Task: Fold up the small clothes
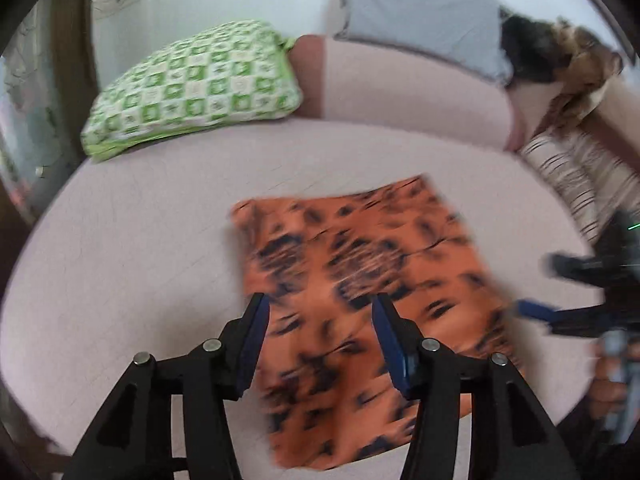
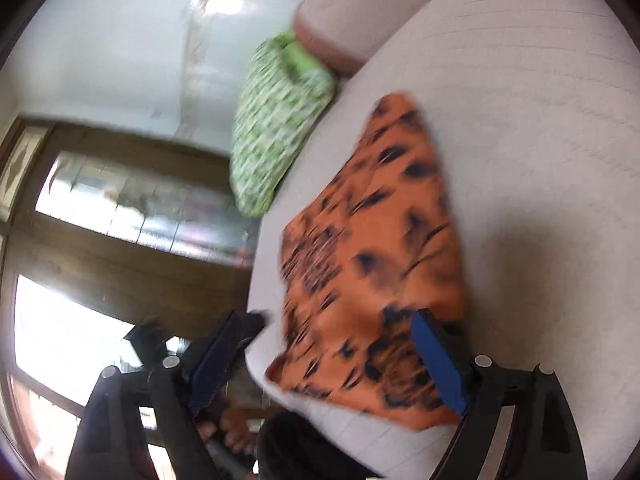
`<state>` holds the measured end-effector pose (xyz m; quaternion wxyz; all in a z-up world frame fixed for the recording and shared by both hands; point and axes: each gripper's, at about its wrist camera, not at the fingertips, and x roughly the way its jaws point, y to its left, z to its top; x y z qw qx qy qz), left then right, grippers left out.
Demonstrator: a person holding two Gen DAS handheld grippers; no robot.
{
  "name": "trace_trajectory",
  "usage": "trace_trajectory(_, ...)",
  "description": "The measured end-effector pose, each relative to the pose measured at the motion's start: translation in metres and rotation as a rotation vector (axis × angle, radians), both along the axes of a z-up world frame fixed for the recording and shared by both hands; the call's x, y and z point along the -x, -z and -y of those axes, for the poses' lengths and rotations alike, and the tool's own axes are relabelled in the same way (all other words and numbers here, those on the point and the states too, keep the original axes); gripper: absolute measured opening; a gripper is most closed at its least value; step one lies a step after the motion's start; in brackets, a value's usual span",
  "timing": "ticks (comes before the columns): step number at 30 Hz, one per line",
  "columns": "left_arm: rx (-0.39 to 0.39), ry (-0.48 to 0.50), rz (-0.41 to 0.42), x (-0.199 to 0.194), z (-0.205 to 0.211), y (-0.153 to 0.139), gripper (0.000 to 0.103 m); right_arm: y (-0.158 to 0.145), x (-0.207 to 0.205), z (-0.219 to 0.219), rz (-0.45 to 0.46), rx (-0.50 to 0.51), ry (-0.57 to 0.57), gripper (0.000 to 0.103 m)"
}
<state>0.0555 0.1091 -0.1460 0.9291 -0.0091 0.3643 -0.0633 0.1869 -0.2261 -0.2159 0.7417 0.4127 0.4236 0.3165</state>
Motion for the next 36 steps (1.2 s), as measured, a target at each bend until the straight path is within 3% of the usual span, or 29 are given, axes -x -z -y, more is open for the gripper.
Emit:
trace_trajectory(2, -0.025, -0.015, -0.011, -0.014, 0.006, 0.009, 0.055, 0.02, -0.02, 0.003, -0.065, -0.006, 0.019, 0.089)
trace_trajectory(6, -0.147, -0.087, -0.155, -0.06, 0.008, 0.065, 0.055, 0.04, -0.044, -0.019, -0.133, 0.013, -0.034, 0.085)
trace_trajectory(7, -0.161, -0.091, -0.133, -0.058, 0.009, 0.067, 0.055, 0.038, -0.047, -0.031, -0.133, 0.1, -0.058, 0.056)
trace_trajectory(10, -0.188, -0.088, -0.121, -0.056, 0.012, 0.064, 0.055, 0.01, -0.034, -0.042, -0.042, 0.231, -0.04, 0.041)
trace_trajectory(12, -0.165, -0.082, -0.123, -0.059, 0.007, 0.066, 0.055, 0.003, -0.028, -0.049, -0.003, 0.311, -0.023, 0.041)
trace_trajectory(13, -0.159, -0.08, -0.123, -0.06, 0.004, 0.066, 0.055, 0.01, -0.031, -0.056, -0.01, 0.39, -0.033, 0.041)
trace_trajectory(14, -0.164, -0.081, -0.121, -0.061, 0.004, 0.066, 0.055, 0.022, -0.037, -0.059, -0.035, 0.408, -0.046, 0.043)
trace_trajectory(16, -0.172, -0.082, -0.116, -0.06, 0.004, 0.064, 0.055, 0.019, -0.04, -0.046, -0.059, 0.268, -0.039, 0.056)
trace_trajectory(18, -0.159, -0.085, -0.114, -0.062, 0.005, 0.067, 0.055, 0.005, -0.037, -0.036, -0.024, 0.211, -0.011, 0.07)
trace_trajectory(21, -0.159, -0.087, -0.105, -0.059, 0.006, 0.067, 0.055, -0.009, -0.05, -0.026, 0.012, 0.15, 0.031, 0.082)
trace_trajectory(24, -0.146, -0.087, -0.102, -0.056, 0.005, 0.067, 0.055, 0.01, -0.091, -0.035, -0.095, 0.141, 0.018, 0.082)
trace_trajectory(25, -0.143, -0.085, -0.102, -0.055, 0.005, 0.067, 0.055, 0.015, -0.101, -0.042, -0.118, 0.147, 0.006, 0.067)
trace_trajectory(26, -0.139, -0.083, -0.102, -0.055, 0.003, 0.067, 0.055, 0.017, -0.107, -0.051, -0.127, 0.186, -0.009, 0.044)
trace_trajectory(28, -0.127, -0.074, -0.104, -0.055, 0.0, 0.066, 0.055, -0.003, -0.092, -0.056, -0.022, 0.297, 0.024, 0.032)
trace_trajectory(29, -0.12, -0.071, -0.103, -0.055, -0.001, 0.066, 0.055, -0.018, -0.082, -0.065, 0.065, 0.367, 0.044, 0.032)
trace_trajectory(30, -0.115, -0.071, -0.104, -0.055, -0.003, 0.067, 0.055, -0.016, -0.081, -0.066, 0.077, 0.391, 0.052, 0.032)
trace_trajectory(32, -0.128, -0.067, -0.102, -0.056, 0.0, 0.067, 0.055, 0.016, -0.095, -0.064, -0.04, 0.409, 0.046, 0.032)
trace_trajectory(34, -0.135, -0.068, -0.099, -0.055, 0.001, 0.067, 0.055, 0.017, -0.091, -0.051, -0.055, 0.314, 0.055, 0.045)
trace_trajectory(36, -0.124, -0.064, -0.101, -0.056, -0.001, 0.068, 0.055, 0.0, -0.082, -0.048, -0.029, 0.304, 0.072, 0.063)
